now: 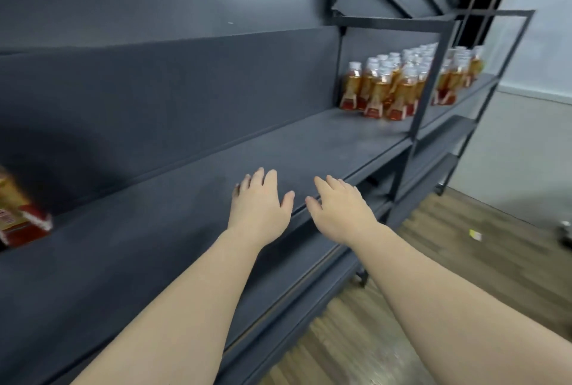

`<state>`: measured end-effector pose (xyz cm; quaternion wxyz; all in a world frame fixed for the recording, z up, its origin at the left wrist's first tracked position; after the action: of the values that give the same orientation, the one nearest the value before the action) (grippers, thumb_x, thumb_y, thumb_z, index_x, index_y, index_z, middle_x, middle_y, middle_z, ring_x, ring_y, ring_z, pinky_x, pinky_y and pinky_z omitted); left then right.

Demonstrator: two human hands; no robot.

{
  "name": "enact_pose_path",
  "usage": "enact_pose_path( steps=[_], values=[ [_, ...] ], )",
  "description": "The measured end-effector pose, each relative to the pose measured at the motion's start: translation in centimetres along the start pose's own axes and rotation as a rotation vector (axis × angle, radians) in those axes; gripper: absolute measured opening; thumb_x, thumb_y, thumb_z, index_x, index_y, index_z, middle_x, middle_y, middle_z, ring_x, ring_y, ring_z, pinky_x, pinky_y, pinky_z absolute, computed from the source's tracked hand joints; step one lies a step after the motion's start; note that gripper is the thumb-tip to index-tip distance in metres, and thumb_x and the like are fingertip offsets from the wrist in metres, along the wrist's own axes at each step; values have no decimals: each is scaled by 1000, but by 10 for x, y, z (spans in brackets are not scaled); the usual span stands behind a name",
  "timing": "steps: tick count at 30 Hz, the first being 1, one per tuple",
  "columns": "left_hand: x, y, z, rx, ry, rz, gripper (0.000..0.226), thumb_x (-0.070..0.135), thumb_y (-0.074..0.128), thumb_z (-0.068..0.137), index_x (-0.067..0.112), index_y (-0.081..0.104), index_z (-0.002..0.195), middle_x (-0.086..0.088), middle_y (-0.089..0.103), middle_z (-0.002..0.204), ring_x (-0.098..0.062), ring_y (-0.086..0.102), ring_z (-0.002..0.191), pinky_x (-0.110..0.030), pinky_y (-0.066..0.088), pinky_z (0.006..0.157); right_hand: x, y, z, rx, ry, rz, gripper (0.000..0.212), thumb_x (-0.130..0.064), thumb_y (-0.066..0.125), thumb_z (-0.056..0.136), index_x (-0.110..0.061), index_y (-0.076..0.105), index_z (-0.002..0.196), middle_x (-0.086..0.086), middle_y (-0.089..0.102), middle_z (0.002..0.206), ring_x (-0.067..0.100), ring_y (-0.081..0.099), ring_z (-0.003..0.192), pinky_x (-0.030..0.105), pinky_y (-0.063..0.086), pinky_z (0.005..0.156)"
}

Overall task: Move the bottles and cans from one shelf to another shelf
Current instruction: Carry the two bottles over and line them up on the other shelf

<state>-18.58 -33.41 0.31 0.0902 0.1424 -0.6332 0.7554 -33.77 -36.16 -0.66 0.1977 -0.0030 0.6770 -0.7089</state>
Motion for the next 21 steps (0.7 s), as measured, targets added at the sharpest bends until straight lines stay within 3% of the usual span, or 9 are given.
enact_pose_path(
  steps=[9, 12, 21],
  values=[
    [128, 44, 16, -97, 308, 0, 57, 46, 37, 103, 15, 32, 151, -7, 26, 162, -30, 21, 149, -46, 16, 122, 119, -38, -47, 68, 302, -7, 51, -43, 33, 104, -14, 38, 146, 7, 46, 143, 31, 36, 138, 47, 26, 116],
    [161, 59, 25, -101, 420, 3, 52, 44, 39, 102, 14, 39, 145, -8, 38, 154, -29, 33, 141, -45, 23, 118, 147, -50, -62, 77, 403, -34, 52, -43, 32, 105, -16, 35, 149, 10, 38, 153, 31, 30, 143, 44, 22, 118],
    [226, 95, 47, -176, 616, -71, 50, 45, 41, 101, 14, 43, 140, -6, 49, 142, -28, 43, 130, -46, 33, 112, 209, -65, -87, 80, 646, -49, 56, -45, 29, 105, -17, 28, 154, 12, 29, 160, 31, 21, 149, 48, 16, 121]
  ],
)
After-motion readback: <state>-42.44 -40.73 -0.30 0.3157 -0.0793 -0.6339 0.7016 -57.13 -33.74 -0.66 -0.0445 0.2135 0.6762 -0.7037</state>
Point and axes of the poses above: each hand's wrist, its own z-axis towards the middle knuckle, its own y-axis out of the palm, x = y × z, the point moved 4 cm from there along z, towards the middle knuckle
